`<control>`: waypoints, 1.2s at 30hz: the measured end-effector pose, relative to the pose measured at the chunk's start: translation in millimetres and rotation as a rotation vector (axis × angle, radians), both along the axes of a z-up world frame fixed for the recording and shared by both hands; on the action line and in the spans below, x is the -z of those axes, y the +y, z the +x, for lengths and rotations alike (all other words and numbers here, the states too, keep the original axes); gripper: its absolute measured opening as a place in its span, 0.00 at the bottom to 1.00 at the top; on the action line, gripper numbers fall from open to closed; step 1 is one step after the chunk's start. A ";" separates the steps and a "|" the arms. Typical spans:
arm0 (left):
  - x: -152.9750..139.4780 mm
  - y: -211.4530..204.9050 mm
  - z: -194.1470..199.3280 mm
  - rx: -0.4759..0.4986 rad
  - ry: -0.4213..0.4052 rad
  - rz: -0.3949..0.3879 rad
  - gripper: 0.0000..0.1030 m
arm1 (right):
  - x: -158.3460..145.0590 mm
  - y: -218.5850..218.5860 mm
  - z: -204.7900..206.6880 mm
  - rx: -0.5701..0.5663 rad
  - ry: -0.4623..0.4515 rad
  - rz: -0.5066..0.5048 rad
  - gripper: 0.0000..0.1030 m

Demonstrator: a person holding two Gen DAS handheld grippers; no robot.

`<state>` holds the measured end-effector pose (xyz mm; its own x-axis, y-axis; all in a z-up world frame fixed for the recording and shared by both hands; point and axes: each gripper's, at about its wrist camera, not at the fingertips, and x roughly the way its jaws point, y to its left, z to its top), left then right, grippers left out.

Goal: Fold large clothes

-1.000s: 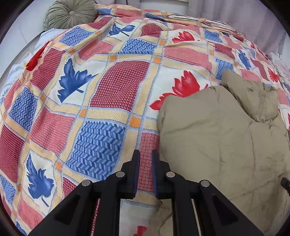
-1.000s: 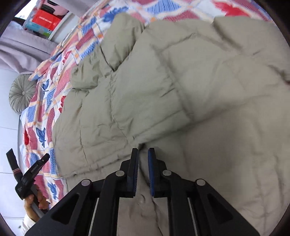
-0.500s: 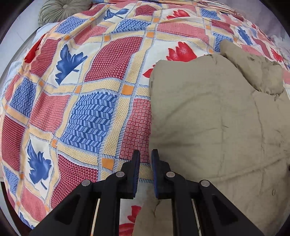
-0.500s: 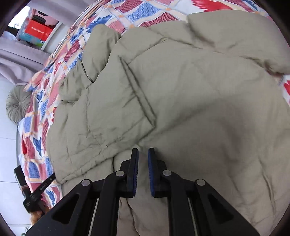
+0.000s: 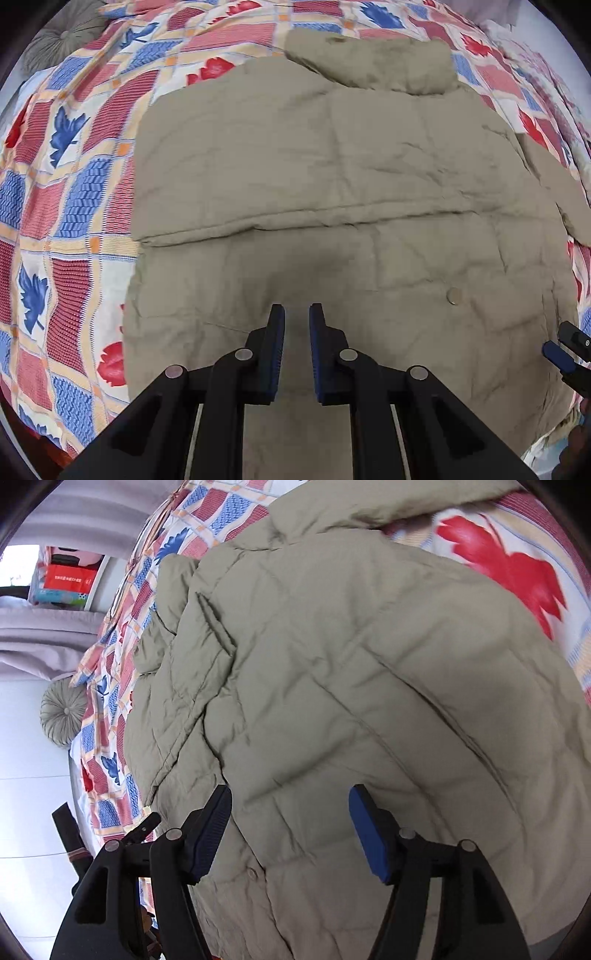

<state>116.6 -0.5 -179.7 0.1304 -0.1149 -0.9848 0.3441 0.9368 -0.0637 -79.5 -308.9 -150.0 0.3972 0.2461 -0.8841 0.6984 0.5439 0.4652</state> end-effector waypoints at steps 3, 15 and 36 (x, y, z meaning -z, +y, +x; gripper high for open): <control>-8.5 -22.7 -12.1 0.025 -0.047 0.025 0.99 | -1.6 -9.5 -17.6 0.026 0.002 0.012 0.68; -13.9 -88.9 -36.1 0.110 -0.009 0.013 0.99 | -23.2 -87.8 -66.1 0.154 -0.133 0.021 1.00; -5.6 -171.1 -60.5 0.107 0.040 0.023 0.99 | -17.6 -321.7 -97.0 0.625 -0.405 0.116 1.00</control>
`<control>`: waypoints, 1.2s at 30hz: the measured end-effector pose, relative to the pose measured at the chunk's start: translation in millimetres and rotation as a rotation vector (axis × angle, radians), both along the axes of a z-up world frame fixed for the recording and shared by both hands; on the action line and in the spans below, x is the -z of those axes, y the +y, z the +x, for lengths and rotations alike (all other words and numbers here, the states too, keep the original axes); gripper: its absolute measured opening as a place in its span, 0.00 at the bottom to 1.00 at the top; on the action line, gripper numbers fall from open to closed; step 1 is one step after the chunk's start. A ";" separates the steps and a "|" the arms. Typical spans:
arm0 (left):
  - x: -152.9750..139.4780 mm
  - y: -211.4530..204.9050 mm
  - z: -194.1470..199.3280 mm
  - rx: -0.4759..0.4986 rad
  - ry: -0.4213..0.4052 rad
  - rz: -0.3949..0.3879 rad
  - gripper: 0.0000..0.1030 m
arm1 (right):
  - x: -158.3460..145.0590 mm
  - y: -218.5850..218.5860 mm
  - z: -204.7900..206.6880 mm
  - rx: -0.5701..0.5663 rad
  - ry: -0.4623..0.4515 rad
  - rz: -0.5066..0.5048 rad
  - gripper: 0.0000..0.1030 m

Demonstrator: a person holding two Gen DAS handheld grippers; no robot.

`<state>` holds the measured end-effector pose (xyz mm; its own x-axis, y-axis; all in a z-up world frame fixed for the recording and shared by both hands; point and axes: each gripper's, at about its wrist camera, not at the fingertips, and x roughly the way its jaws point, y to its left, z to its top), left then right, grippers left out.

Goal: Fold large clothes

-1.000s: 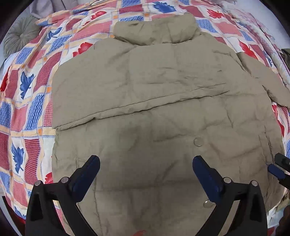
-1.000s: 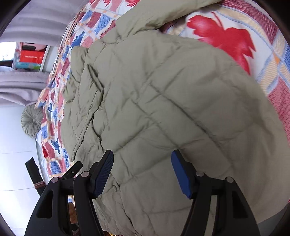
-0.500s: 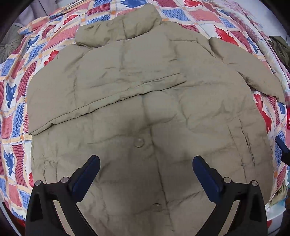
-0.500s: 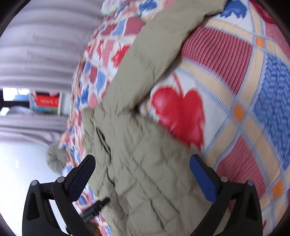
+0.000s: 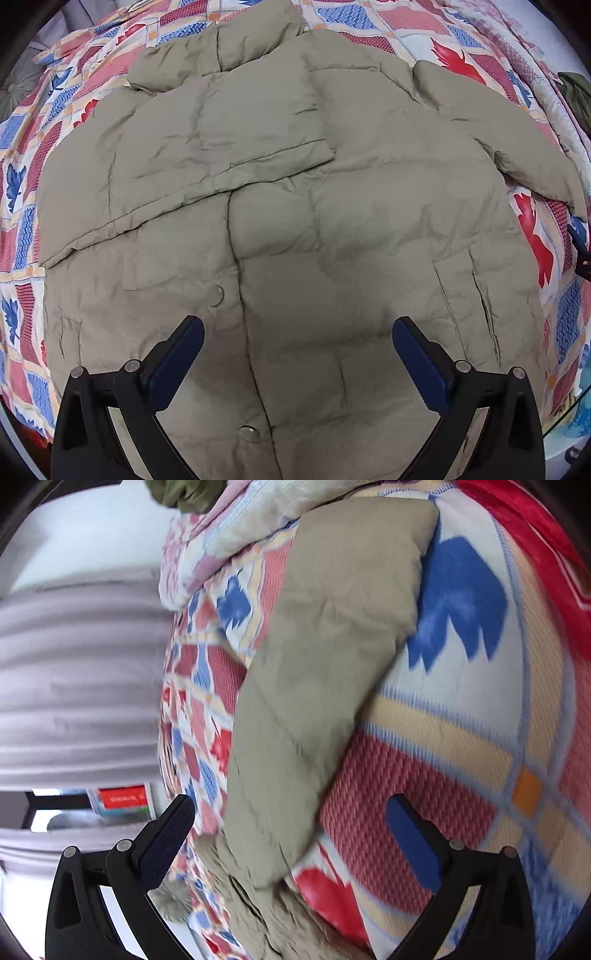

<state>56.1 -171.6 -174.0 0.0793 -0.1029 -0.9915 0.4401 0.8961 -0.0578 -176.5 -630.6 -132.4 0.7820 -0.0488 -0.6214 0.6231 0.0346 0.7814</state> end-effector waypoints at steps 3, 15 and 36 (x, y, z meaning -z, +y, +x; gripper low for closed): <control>0.5 -7.5 0.6 -0.010 0.000 0.007 0.99 | 9.7 -19.4 2.9 0.043 -0.047 0.030 1.00; -0.2 -29.1 1.2 -0.050 0.011 0.018 0.99 | 52.6 -62.2 6.8 0.177 -0.255 0.279 0.26; -24.1 83.9 38.6 -0.092 -0.114 -0.037 0.99 | -86.4 153.7 210.7 -0.722 -0.088 -0.337 0.09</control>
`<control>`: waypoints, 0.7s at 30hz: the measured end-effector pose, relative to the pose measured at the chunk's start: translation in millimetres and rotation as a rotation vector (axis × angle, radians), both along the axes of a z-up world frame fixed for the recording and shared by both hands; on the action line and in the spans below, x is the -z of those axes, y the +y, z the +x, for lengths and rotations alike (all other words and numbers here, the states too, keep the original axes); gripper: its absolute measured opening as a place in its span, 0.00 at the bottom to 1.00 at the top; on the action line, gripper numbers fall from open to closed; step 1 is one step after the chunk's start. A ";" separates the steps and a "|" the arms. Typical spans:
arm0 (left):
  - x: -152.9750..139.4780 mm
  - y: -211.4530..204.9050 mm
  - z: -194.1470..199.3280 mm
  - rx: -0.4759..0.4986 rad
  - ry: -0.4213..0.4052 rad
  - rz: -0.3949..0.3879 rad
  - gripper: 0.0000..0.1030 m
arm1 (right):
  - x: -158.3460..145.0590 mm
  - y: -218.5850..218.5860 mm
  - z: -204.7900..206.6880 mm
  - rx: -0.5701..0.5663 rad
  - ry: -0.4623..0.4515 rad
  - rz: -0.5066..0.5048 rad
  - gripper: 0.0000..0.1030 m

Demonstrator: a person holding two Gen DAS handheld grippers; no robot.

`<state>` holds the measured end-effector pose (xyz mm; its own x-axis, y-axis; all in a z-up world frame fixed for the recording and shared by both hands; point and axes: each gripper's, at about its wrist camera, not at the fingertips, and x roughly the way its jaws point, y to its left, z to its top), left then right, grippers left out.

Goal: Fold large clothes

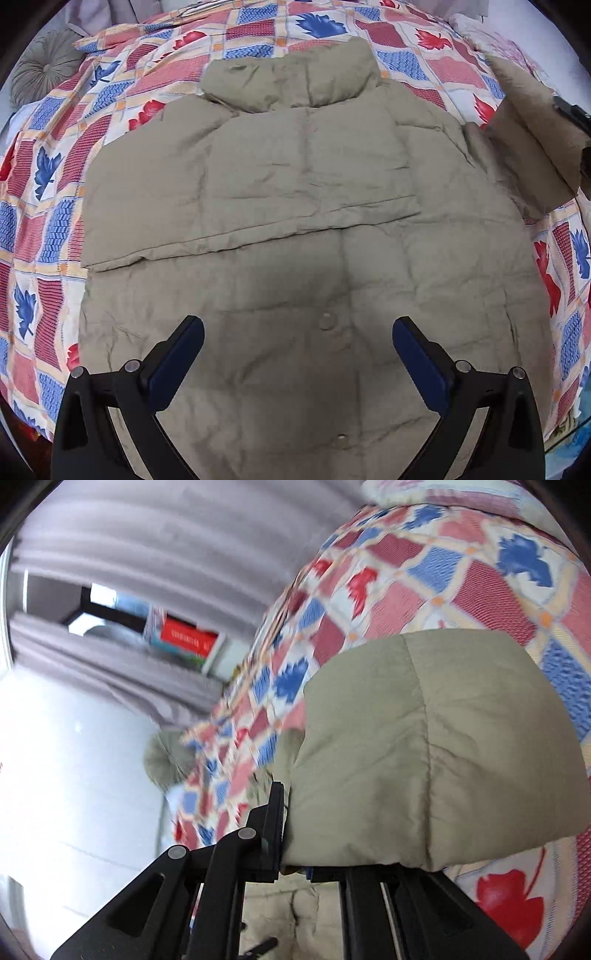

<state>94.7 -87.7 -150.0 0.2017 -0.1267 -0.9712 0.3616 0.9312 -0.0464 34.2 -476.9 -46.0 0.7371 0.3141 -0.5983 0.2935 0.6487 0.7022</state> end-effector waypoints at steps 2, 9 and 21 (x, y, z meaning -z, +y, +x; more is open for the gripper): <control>0.1 20.9 4.6 -0.012 -0.012 0.010 0.99 | 25.8 52.0 24.2 -0.076 0.079 -0.044 0.09; 6.2 79.7 19.1 -0.065 -0.028 0.019 0.99 | 127.4 133.9 49.6 -0.087 0.357 -0.035 0.09; 2.9 96.1 45.6 -0.117 -0.056 -0.053 0.99 | 85.6 121.4 3.4 0.069 0.303 -0.025 0.83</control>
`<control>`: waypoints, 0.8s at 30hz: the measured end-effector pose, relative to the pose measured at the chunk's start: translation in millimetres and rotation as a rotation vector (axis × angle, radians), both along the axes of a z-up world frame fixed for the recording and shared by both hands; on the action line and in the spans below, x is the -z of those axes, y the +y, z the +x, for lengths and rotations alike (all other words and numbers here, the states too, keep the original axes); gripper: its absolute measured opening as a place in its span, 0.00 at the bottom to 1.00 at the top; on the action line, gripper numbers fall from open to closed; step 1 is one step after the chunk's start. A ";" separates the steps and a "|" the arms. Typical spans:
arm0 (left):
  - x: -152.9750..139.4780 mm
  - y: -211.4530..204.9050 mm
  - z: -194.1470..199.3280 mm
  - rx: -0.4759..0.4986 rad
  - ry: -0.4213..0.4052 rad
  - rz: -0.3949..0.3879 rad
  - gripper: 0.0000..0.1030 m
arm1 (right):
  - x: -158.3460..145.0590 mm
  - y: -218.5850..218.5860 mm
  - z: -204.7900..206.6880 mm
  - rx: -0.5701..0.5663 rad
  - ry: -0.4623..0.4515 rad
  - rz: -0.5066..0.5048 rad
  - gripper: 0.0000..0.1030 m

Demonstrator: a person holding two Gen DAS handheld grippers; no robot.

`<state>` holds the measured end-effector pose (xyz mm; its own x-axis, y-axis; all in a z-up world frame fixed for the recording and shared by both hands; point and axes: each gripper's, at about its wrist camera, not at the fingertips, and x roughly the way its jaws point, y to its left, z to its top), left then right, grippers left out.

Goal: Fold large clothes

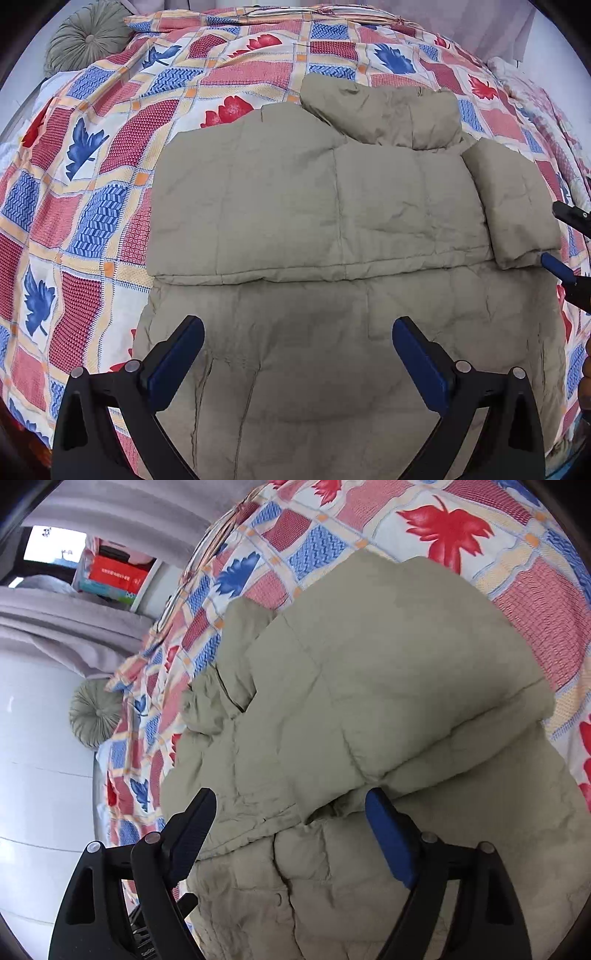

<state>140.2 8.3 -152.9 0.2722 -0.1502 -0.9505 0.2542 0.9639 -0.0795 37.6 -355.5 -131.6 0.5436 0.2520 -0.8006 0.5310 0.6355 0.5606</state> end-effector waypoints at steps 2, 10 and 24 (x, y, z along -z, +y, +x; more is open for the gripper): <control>-1.5 1.4 5.0 -0.007 -0.010 -0.002 0.99 | -4.0 -17.7 -9.3 0.085 -0.018 0.024 0.83; -4.9 19.9 17.1 -0.038 -0.028 0.016 0.99 | 25.4 -77.8 -27.4 0.444 -0.124 0.337 0.12; -25.5 79.0 54.2 -0.177 -0.041 -0.158 0.99 | -11.1 107.8 89.3 -0.363 -0.011 -0.104 0.09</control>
